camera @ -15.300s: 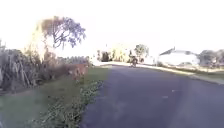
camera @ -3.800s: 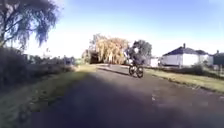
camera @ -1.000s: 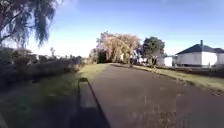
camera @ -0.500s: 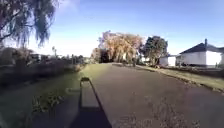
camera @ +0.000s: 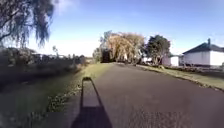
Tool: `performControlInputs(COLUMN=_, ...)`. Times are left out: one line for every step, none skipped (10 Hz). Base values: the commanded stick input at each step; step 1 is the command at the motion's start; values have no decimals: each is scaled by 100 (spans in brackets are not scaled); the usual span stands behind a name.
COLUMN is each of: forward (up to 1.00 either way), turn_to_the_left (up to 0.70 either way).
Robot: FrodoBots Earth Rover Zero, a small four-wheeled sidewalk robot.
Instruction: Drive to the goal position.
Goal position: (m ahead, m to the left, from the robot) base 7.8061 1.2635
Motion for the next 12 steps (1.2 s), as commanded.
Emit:
performControlInputs(forward=100, turn_to_the_left=0)
performControlInputs(forward=100, turn_to_the_left=0)
performControlInputs(forward=100, turn_to_the_left=0)
performControlInputs(forward=100, turn_to_the_left=0)
performControlInputs(forward=100, turn_to_the_left=0)
performControlInputs(forward=100, turn_to_the_left=0)
performControlInputs(forward=100, turn_to_the_left=0)
performControlInputs(forward=100, turn_to_the_left=-25)
performControlInputs(forward=100, turn_to_the_left=-32)
performControlInputs(forward=100, turn_to_the_left=-38)
performControlInputs(forward=100, turn_to_the_left=-40)
performControlInputs(forward=100, turn_to_the_left=-40)
